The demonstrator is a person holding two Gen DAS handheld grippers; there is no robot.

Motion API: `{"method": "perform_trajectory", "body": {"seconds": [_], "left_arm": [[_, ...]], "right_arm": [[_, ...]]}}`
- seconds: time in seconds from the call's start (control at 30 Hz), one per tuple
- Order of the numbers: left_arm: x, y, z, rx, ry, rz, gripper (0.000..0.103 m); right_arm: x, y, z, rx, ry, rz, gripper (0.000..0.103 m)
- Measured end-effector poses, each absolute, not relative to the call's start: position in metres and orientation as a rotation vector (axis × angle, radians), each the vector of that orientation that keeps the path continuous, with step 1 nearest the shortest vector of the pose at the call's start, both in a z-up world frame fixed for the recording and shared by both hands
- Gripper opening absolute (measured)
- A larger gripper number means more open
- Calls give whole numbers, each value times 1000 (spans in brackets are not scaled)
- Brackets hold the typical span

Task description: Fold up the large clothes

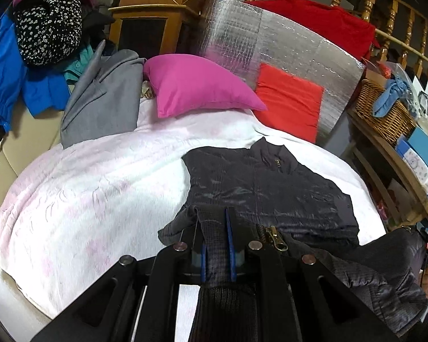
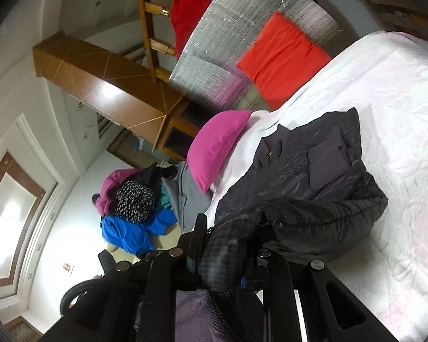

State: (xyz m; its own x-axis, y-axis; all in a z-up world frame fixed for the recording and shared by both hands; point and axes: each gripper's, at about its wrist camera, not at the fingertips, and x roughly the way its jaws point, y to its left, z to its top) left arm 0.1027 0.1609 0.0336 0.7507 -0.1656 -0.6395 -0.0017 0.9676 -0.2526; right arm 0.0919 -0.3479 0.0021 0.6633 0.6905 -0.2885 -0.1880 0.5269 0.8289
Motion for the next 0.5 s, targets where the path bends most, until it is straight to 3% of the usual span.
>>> {"method": "perform_trajectory", "body": {"seconds": [0.5], "left_arm": [[123,152,37,-227,723,-71,12]], "right_arm": [[114,-347,4,862,663,524,19]]}}
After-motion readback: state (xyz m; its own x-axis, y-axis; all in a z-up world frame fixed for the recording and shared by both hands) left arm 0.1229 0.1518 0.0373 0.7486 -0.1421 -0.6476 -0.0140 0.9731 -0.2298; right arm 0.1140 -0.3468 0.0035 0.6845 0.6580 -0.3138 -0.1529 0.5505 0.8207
